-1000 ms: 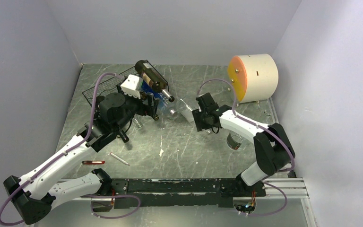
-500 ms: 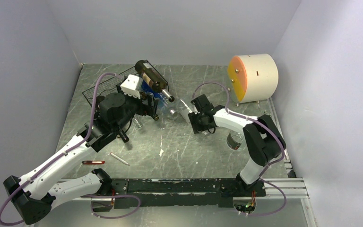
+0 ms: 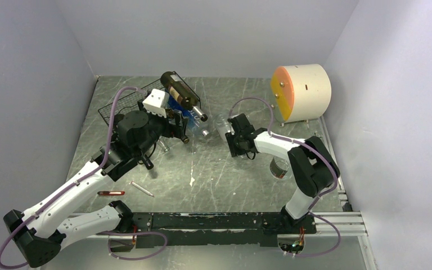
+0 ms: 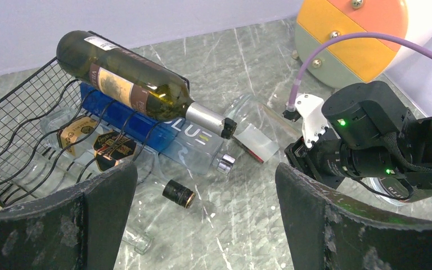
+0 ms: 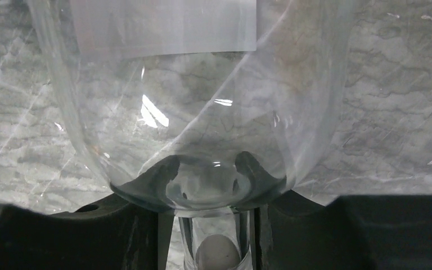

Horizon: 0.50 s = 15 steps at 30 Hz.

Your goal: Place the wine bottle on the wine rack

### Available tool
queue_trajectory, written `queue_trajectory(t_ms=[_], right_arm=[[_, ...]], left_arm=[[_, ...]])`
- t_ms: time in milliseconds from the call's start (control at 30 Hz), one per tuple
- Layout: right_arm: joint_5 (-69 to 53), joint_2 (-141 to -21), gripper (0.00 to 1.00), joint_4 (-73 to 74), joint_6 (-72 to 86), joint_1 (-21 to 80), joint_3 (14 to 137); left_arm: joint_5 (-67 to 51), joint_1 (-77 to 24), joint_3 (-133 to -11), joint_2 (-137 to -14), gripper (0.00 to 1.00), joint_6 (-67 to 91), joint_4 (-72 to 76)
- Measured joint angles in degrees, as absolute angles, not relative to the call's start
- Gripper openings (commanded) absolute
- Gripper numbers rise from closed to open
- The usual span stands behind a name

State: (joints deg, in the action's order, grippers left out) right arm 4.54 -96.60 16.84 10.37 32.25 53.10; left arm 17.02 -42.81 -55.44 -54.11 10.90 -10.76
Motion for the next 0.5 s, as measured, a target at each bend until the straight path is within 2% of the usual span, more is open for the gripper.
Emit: queue_trajectory(t_ms=[200, 300, 367, 500], right_arm=[[6.2, -96.5, 0.50, 13.9, 10.5, 32.2, 52.1], [6.7, -96.5, 0.45, 12.9, 10.8, 32.2, 51.8], [6.9, -96.5, 0.35, 12.4, 10.9, 32.2, 51.7], [7.3, -96.5, 0.02, 11.1, 11.4, 32.3, 51.4]], left_arm=[[17.4, -42.8, -55.4, -54.1, 0.96, 10.9, -10.8], [17.5, -42.8, -55.4, -54.1, 0.96, 10.9, -10.9], [17.6, -42.8, -55.4, -54.1, 0.96, 10.9, -11.0], [17.8, -42.8, -55.4, -54.1, 0.96, 10.9, -11.0]])
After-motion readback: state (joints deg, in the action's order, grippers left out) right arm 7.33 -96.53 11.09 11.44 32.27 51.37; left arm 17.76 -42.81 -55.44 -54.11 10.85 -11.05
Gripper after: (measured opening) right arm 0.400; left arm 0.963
